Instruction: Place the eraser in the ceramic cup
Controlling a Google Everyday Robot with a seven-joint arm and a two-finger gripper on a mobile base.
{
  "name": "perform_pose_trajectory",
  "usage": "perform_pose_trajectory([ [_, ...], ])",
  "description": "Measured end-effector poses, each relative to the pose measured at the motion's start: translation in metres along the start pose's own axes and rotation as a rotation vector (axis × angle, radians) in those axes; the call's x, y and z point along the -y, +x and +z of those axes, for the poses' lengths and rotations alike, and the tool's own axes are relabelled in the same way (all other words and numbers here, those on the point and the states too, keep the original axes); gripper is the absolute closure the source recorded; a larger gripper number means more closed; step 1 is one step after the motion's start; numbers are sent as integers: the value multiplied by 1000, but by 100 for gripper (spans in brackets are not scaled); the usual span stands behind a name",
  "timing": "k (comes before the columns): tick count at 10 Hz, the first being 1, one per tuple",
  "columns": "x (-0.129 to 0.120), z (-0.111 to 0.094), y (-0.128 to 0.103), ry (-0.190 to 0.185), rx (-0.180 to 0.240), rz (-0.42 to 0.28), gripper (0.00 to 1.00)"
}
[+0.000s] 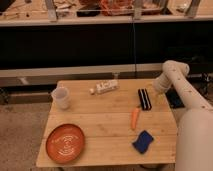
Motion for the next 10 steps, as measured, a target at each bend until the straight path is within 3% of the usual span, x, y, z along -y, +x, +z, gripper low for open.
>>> perform_pose_trajectory([
  [4,-18,-7,-19,-48,61,-450,20],
  [6,-22,-7,-28,-60,94,-717,20],
  [8,-24,-4,-32,-74,97,-841,20],
  [10,-15,6,-33,-90,74,-822,20],
])
